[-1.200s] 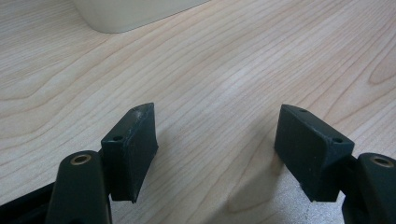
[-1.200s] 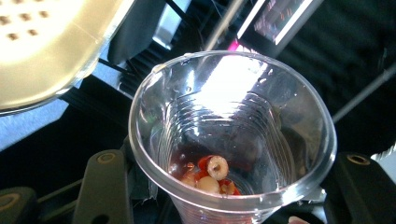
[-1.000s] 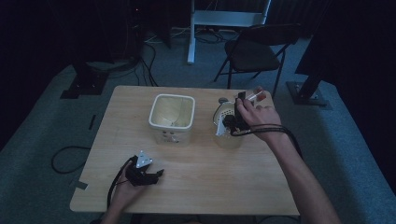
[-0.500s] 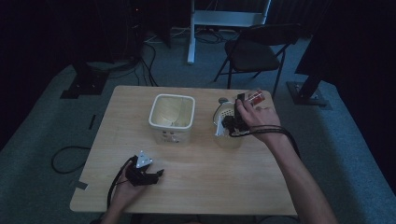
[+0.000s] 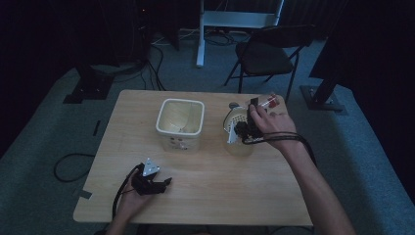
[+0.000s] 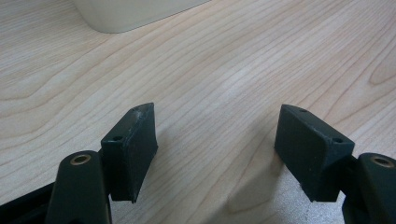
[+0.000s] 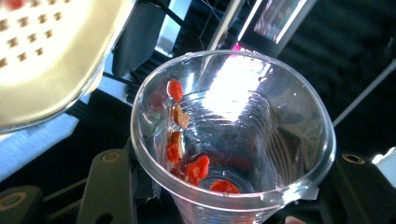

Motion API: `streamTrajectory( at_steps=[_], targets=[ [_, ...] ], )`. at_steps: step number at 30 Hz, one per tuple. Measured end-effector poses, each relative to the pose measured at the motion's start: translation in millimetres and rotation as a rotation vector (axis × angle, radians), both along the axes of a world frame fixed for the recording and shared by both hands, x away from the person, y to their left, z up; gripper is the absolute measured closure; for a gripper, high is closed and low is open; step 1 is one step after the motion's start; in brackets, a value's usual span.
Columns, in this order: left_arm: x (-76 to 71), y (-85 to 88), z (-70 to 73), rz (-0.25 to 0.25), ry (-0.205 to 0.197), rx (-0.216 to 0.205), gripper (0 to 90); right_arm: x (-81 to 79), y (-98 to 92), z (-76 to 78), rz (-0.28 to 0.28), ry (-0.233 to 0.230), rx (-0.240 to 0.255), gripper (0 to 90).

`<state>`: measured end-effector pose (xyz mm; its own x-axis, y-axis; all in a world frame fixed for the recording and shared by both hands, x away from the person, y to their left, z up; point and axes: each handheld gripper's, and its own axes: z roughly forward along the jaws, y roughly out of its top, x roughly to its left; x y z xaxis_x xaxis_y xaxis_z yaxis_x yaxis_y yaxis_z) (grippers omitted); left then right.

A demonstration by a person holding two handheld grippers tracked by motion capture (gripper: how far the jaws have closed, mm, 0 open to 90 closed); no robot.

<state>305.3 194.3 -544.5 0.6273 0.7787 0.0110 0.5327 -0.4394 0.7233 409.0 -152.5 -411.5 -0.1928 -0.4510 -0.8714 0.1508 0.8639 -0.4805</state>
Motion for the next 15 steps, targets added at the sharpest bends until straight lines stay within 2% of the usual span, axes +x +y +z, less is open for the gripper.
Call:
streamTrajectory(
  at_steps=[2,3,4,5,6,7,8,9,10,11,12,13,14,15],
  targets=[
    [0.0,0.0,0.0,0.0,0.0,0.0,30.4,1.4,0.6,2.5,-0.013,0.001,0.051,42.1],
    [0.0,0.0,0.0,0.0,0.0,0.0,30.4,0.3,0.2,0.1,-0.002,0.01,0.029,42.1],
    [0.0,0.0,0.0,0.0,0.0,0.0,30.4,0.5,-0.7,-1.2,-0.002,0.0,0.013,42.1],
    [0.0,0.0,0.0,0.0,0.0,0.0,30.4,1.5,-0.8,1.0,-0.016,-0.005,0.04,42.1],
    [0.0,0.0,0.0,0.0,0.0,0.0,30.5,0.9,-0.9,0.6,-0.008,0.01,0.049,42.1],
    [0.0,0.0,0.0,0.0,0.0,0.0,30.4,-0.3,-1.8,-1.6,-0.001,0.02,0.015,42.1],
    [0.0,0.0,0.0,0.0,0.0,0.0,30.4,0.7,-2.8,-0.2,-0.012,0.006,0.022,42.1],
    [0.0,0.0,0.0,0.0,0.0,0.0,30.4,1.8,-3.2,3.3,-0.023,-0.002,0.068,42.1],
    [0.0,0.0,0.0,0.0,0.0,0.0,30.4,0.6,-3.4,3.0,-0.015,0.013,0.067,42.1],
    [0.0,0.0,0.0,0.0,0.0,0.0,30.4,0.0,-4.6,0.9,-0.009,0.01,0.033,42.1],
    [-0.1,-0.1,0.0,0.001,0.0,0.0,30.4,1.1,-5.4,3.1,-0.023,-0.002,0.055,42.1],
    [-0.1,0.0,0.0,0.001,0.0,0.0,30.4,1.3,-4.9,5.6,-0.037,0.005,0.1,42.0],
    [-0.1,0.0,0.0,0.001,0.0,0.0,30.5,0.2,-5.5,2.9,-0.016,0.026,0.079,41.9],
    [-0.2,-0.1,-0.1,0.002,0.0,-0.001,30.4,0.5,-6.0,1.1,-0.021,0.017,0.055,41.9]
  ],
)
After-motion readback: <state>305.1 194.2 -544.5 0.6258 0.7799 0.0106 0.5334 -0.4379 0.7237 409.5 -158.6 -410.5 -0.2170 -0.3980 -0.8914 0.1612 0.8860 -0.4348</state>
